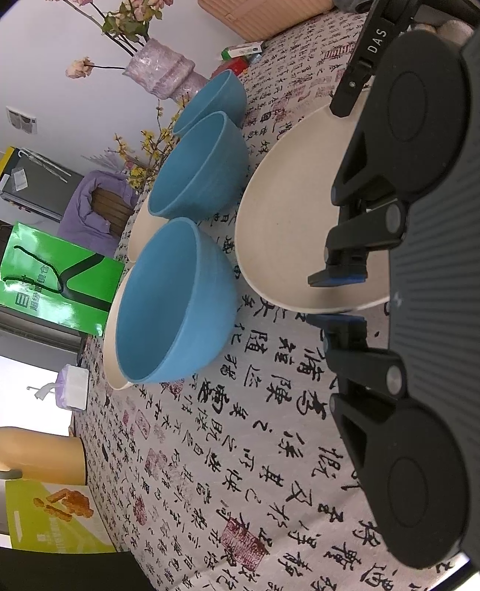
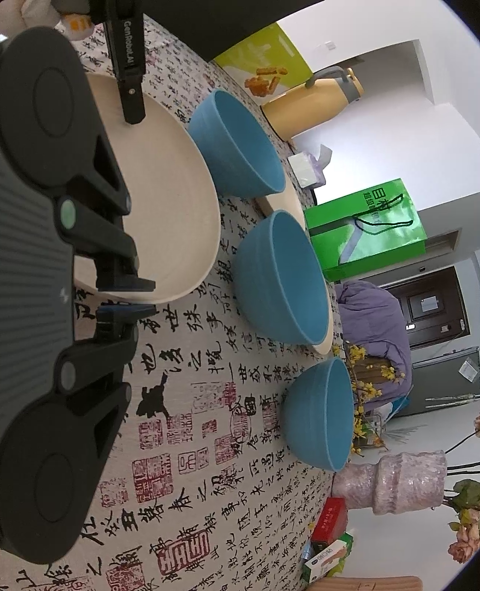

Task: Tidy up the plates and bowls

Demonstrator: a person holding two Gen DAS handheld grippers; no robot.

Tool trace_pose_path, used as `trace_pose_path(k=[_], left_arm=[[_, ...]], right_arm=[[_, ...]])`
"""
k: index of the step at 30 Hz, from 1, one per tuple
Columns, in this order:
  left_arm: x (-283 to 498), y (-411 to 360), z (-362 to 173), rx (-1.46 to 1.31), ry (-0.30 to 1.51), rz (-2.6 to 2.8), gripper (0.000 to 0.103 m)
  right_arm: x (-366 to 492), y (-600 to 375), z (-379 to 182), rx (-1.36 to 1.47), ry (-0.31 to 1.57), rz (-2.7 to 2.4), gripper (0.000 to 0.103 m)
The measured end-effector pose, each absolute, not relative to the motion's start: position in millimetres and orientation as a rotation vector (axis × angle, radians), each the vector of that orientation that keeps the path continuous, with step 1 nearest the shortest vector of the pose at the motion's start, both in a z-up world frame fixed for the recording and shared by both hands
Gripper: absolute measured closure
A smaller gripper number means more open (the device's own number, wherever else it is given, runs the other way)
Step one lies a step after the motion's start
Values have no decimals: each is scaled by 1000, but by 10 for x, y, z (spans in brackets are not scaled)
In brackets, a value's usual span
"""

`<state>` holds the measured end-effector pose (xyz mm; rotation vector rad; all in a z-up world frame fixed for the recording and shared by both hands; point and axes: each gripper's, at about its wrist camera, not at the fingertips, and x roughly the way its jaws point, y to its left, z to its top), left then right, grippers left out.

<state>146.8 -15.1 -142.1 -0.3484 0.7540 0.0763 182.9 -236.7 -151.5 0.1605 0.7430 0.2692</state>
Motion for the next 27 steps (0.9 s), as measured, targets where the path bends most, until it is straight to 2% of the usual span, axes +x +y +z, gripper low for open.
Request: trace_pose_path(k=[14,20,22,23,25,27], left_arm=[[1492,-173,-1506,-341,775,79,89],[1501,-115,-1507,-373,789,60,87],[1495,-115,-1498,-368,786,62,81],[1491,-116,-1492,-365,783,60,71],[1471,-122,-1465,-354,769,59,65],[1447,-129,-1422,-333,748,65,56]], right_arm=[[1858,-2369,-1555,154,748,273,96],[1899,-2470,-1548,211,768,313,89],[1905,-2493,-1526,218,763,319,88],[1906,-2500,-1510,215,758,316,85],[1906,-2518,-1469,223,744,322,57],[1898,-2538,-1422,223,722,330,41]])
